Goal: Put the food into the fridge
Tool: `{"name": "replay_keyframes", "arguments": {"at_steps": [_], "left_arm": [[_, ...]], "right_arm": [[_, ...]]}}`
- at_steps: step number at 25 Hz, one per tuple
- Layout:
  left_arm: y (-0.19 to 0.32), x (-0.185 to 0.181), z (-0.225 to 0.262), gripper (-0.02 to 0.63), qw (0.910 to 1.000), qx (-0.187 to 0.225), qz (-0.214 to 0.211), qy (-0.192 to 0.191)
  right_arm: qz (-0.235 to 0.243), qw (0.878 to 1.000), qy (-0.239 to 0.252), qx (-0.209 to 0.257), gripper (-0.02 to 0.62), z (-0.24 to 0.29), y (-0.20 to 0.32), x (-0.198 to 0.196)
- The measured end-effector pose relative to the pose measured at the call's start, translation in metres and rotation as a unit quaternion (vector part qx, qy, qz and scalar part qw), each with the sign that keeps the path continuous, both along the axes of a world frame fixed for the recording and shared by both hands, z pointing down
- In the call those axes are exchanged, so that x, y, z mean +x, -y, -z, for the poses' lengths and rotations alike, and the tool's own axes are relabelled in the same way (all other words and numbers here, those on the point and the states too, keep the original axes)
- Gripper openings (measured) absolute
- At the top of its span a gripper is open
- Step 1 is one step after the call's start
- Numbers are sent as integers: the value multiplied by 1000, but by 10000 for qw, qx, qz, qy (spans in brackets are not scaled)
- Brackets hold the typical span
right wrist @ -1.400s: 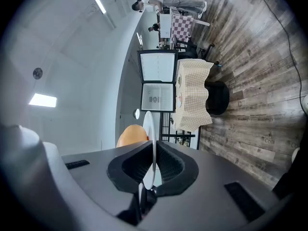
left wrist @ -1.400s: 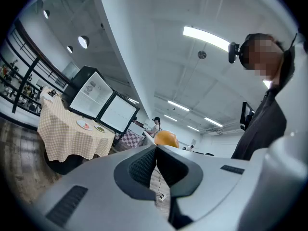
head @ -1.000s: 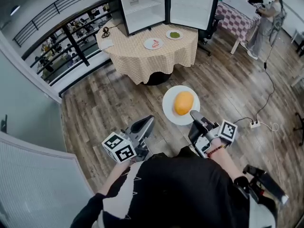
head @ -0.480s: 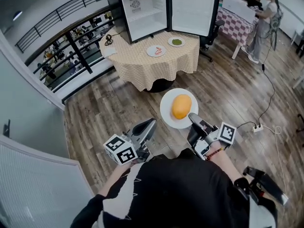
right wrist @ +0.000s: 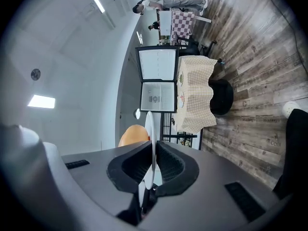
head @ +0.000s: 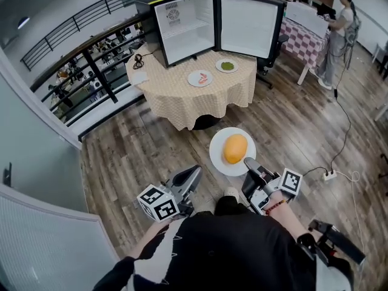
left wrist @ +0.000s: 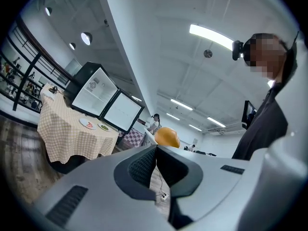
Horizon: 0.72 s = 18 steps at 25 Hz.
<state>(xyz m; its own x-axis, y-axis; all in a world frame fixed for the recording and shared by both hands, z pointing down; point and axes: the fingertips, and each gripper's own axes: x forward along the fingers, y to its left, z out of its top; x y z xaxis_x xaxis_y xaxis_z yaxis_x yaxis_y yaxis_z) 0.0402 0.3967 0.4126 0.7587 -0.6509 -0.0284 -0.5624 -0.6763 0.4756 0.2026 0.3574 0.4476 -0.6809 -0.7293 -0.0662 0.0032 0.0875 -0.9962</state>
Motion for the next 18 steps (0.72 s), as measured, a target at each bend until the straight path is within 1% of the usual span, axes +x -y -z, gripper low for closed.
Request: {"name": "replay_keyframes", "arguments": {"at_steps": [3, 6, 10, 18], "left_arm": [[29, 1, -3, 15, 9999, 1, 92, 72], [67, 1, -2, 15, 9998, 15, 196, 78], [121, 8, 2, 15, 9994, 29, 311, 116], [220, 24, 10, 15, 9982, 78, 594, 46]], "right_arm": [[27, 10000, -13, -51, 28, -5, 28, 5], [102, 9999, -8, -47, 28, -5, 67, 6], [172, 9998, 6, 54, 28, 3, 124, 15], [386, 9992, 5, 89, 28, 8, 232, 35]]}}
